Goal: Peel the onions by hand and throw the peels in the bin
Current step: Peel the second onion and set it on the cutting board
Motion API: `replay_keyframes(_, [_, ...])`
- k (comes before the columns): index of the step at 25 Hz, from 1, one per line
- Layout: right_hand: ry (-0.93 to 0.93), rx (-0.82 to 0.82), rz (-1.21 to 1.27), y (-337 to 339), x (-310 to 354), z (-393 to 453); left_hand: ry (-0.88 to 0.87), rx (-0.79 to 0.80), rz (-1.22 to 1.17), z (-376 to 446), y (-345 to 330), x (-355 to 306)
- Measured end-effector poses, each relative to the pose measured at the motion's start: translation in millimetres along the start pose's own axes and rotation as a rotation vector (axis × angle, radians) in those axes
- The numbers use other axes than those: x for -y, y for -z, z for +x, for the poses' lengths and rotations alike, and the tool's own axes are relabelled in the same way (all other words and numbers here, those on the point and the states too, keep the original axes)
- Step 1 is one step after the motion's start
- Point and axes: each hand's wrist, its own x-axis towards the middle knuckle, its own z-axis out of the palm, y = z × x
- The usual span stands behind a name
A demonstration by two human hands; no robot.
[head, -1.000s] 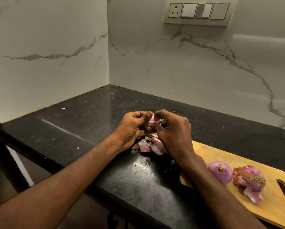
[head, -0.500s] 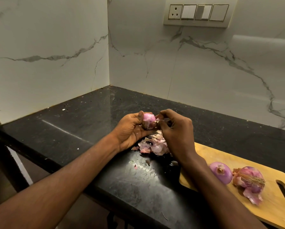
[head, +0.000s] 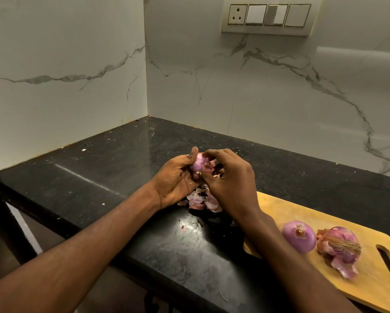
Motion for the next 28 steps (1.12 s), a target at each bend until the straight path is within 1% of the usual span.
replay_keyframes(2, [0.031,-0.029,-0.031,-1,3,0,-0.015,0.021,-0.006,2,3,1])
replay_keyframes(4, [0.045,-0.021,-0.046,-2,5,0,-0.023,0.032,-0.014,5,9,3])
replay_keyframes(7, [0.041,0.024,-0.071,-2,5,2,-0.046,0.001,0.037,8,11,5])
replay_keyframes(13, [0.019,0.026,-0.137,-7,5,1,-0.042,-0.025,0.122,7,10,8])
replay_keyframes(18, [0.035,0.062,-0.132,-8,5,0,-0.033,-0.005,0.134,6,10,7])
replay_keyframes(21, [0.015,0.027,-0.135,-8,4,-1,-0.036,-0.013,0.099,5,9,6])
replay_keyframes(24, [0.005,0.036,-0.055,-4,2,0,-0.040,-0.034,0.084,6,10,8])
replay_keyframes(28, [0.034,-0.002,-0.043,-3,6,0,-0.032,0.017,0.083,6,10,7])
